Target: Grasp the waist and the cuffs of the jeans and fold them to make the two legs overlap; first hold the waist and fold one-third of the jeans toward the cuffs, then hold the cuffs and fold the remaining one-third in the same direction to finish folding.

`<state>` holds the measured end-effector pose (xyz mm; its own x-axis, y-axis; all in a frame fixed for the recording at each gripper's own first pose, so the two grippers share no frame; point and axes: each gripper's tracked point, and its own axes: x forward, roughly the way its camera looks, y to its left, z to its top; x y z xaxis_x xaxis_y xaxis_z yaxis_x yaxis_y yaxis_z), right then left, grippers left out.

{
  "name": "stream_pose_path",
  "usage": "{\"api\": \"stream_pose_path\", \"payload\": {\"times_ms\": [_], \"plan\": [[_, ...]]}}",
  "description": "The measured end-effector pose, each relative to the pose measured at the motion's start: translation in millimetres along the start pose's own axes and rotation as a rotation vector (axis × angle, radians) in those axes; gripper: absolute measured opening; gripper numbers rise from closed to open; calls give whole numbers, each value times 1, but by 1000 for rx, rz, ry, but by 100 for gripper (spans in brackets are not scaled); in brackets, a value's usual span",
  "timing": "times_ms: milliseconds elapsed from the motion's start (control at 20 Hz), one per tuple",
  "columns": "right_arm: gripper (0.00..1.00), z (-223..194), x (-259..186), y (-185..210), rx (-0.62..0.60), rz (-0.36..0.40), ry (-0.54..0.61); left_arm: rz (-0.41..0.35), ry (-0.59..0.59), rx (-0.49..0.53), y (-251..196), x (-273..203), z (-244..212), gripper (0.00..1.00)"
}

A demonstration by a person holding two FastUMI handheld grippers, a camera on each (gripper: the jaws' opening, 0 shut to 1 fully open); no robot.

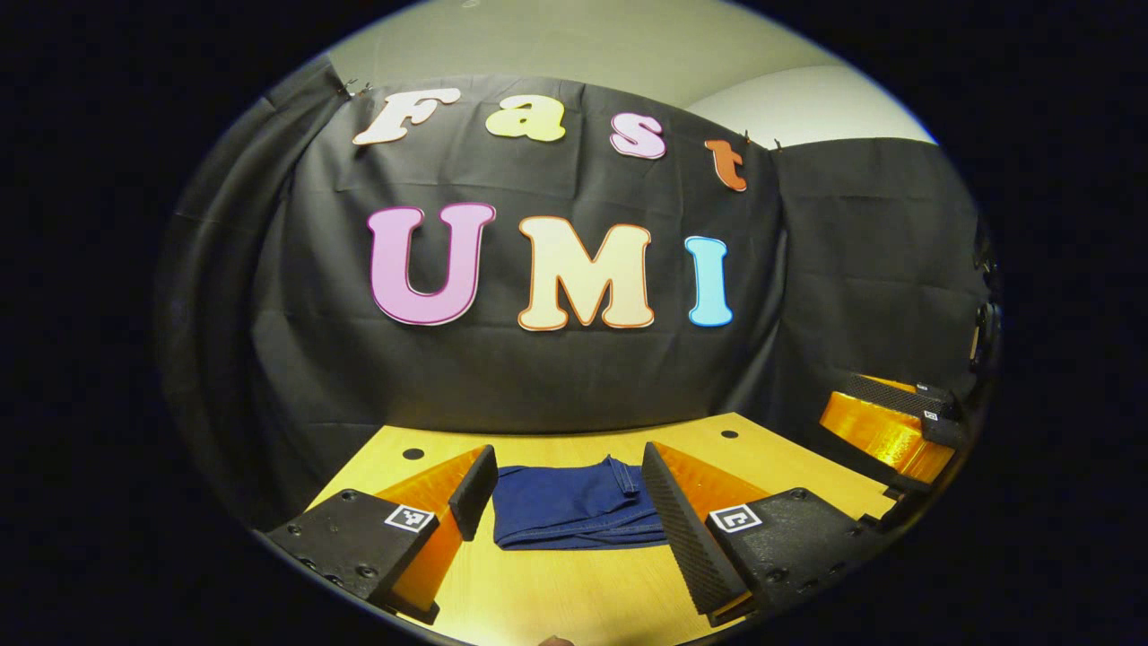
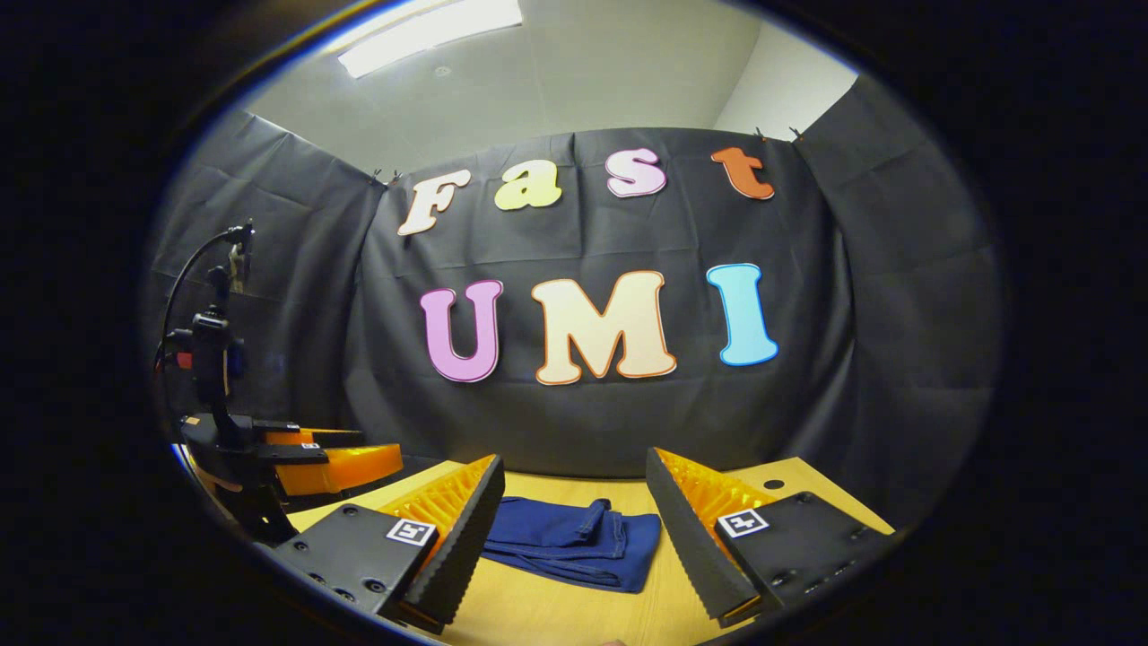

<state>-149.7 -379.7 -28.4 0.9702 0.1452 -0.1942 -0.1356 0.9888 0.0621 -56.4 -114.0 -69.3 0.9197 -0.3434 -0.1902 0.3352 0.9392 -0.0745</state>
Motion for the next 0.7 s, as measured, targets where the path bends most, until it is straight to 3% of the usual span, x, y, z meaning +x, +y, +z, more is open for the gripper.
{"api": "stream_pose_path", "payload": {"times_ms": [400, 700], "plan": [[98, 21, -15, 16, 9, -3, -32, 14, -73, 25, 8, -26, 27, 94], [98, 25, -18, 17, 17, -8, -33, 10, -65, 28, 5, -28, 24, 94]]}}
